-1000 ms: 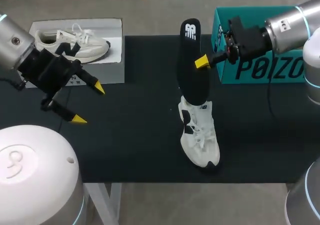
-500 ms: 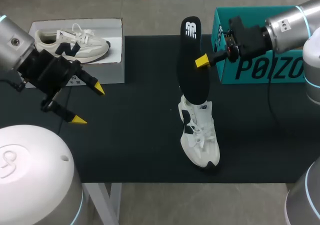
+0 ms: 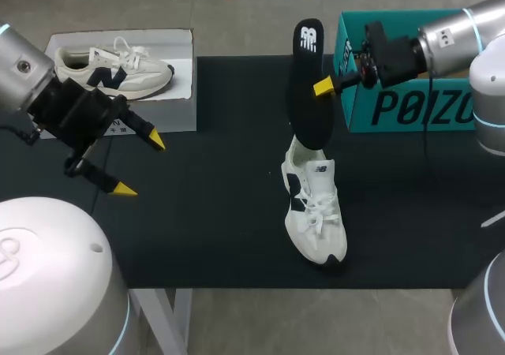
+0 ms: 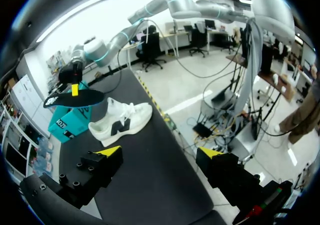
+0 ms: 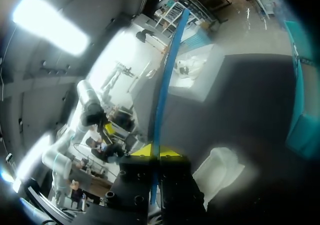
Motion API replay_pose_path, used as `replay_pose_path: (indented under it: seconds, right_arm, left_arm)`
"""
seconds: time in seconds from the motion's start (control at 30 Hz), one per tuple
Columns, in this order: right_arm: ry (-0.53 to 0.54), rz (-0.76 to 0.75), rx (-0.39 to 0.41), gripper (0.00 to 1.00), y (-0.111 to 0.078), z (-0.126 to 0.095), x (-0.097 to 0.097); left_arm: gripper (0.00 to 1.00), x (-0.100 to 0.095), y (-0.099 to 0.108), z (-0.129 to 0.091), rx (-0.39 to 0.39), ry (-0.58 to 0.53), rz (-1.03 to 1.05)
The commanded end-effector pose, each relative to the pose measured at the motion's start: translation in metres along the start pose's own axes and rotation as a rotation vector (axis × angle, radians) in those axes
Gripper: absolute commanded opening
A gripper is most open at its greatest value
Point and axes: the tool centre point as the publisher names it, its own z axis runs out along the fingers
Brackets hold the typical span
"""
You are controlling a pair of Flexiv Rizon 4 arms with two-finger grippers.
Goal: Take the shoe out of the shoebox, open the shoe tongue, remove and reinsert the insole, then place the shoe into the shoebox
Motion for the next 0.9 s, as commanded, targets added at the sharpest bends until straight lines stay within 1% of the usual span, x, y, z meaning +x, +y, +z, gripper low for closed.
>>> replay_pose_path:
  seconds: [0.03,0.13,0.2,0.27,0.37,0.47,0.6,0.77,0.9]
  right_arm:
    - [0.009,-0.005,0.014,0.0,0.019,0.004,-0.024]
    - [0.001,-0.016,-0.005,0.0,0.029,0.002,-0.041]
    - [0.017,-0.013,-0.008,0.0,0.032,0.002,-0.054]
    - [0.034,0.005,-0.02,0.0,0.033,0.002,-0.064]
    - [0.016,-0.005,-0.015,0.0,0.031,0.004,-0.076]
    - [0.025,-0.003,-0.028,0.0,0.024,0.006,-0.089]
    - [0.031,-0.003,-0.043,0.0,0.012,0.01,-0.099]
    - [0.029,-0.005,-0.067,0.0,-0.005,0.013,-0.105]
    - [0.024,-0.016,-0.082,0.0,-0.016,0.015,-0.103]
  left_arm:
    - [1.0,0.0,0.0,0.0,-0.002,0.002,0.0]
    - [1.0,0.0,0.0,0.0,-0.002,0.002,0.0]
    - [1.0,0.0,0.0,0.0,-0.002,0.002,0.0]
    - [1.0,0.0,0.0,0.0,-0.002,0.002,0.0]
    - [1.0,0.0,0.0,0.0,-0.002,0.002,0.0]
    - [1.0,0.0,0.0,0.0,-0.002,0.002,0.0]
    - [1.0,0.0,0.0,0.0,-0.002,0.002,0.0]
    - [1.0,0.0,0.0,0.0,-0.002,0.002,0.0]
    - [1.0,0.0,0.0,0.0,-0.002,0.002,0.0]
